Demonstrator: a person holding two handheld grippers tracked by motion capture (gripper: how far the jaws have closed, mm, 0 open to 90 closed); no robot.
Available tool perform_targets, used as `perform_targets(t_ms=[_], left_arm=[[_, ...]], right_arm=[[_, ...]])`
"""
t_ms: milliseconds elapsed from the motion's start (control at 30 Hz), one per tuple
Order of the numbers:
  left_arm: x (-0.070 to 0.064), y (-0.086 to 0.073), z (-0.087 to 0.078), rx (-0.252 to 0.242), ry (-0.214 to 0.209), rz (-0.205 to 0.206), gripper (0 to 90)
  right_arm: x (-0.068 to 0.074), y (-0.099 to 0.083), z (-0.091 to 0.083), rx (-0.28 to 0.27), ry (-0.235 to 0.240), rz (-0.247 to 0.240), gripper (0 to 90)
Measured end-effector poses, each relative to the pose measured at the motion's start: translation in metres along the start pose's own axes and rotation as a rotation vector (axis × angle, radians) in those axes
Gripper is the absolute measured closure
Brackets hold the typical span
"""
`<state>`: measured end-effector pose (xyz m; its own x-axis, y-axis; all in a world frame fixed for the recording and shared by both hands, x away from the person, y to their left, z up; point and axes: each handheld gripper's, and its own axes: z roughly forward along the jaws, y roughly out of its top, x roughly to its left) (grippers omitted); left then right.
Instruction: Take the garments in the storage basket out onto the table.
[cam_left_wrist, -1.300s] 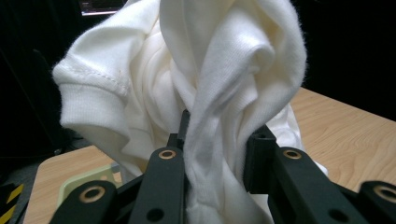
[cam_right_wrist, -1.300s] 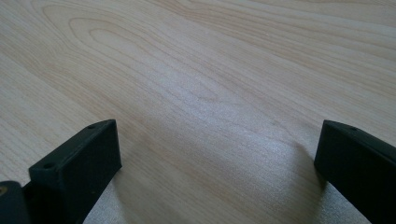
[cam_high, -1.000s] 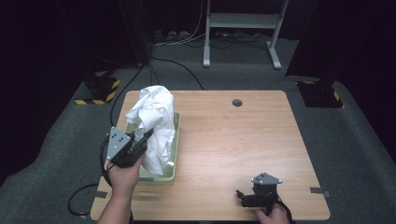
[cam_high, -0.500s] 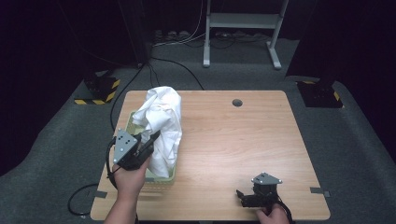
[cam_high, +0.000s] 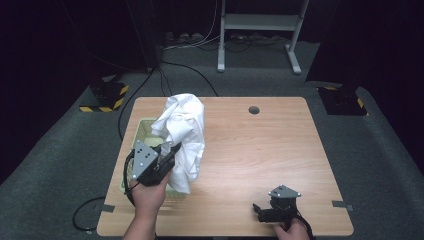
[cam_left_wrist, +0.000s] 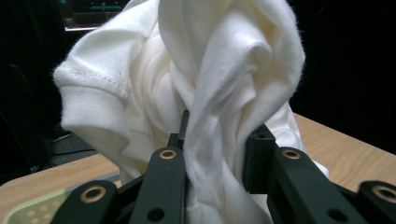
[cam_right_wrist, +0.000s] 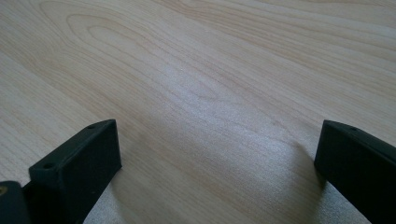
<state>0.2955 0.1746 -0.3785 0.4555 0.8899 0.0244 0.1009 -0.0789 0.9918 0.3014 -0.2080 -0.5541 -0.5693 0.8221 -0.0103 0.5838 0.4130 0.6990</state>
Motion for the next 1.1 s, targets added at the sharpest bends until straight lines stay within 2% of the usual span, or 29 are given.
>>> perform_targets(t_ms=[167, 400, 467, 733, 1000, 1100], left_arm=[[-0.005, 0.002, 0.000, -0.018, -0.025, -0.001, 73.9], [-0.010, 0.000, 0.007, -0.016, -0.064, -0.017, 73.8], [-0.013, -0.001, 0.009, -0.009, -0.072, -0.006, 73.8], [-0.021, -0.003, 0.016, -0.011, -0.090, -0.013, 73.8], [-0.024, -0.004, 0.020, -0.014, -0.090, -0.033, 73.6], [-0.026, -0.003, 0.021, -0.013, -0.093, -0.025, 73.5]], right_arm=[[0.000, 0.000, 0.000, 0.000, -0.001, -0.002, 0.0], [0.000, 0.000, 0.000, 0.001, 0.000, 0.000, 0.0], [0.000, 0.000, 0.000, 0.000, 0.000, 0.000, 0.0], [0.000, 0.000, 0.000, 0.000, -0.001, 0.000, 0.0], [-0.001, 0.000, 0.000, -0.005, 0.006, 0.008, 0.0], [-0.001, 0.000, -0.001, -0.006, 0.008, 0.009, 0.0]])
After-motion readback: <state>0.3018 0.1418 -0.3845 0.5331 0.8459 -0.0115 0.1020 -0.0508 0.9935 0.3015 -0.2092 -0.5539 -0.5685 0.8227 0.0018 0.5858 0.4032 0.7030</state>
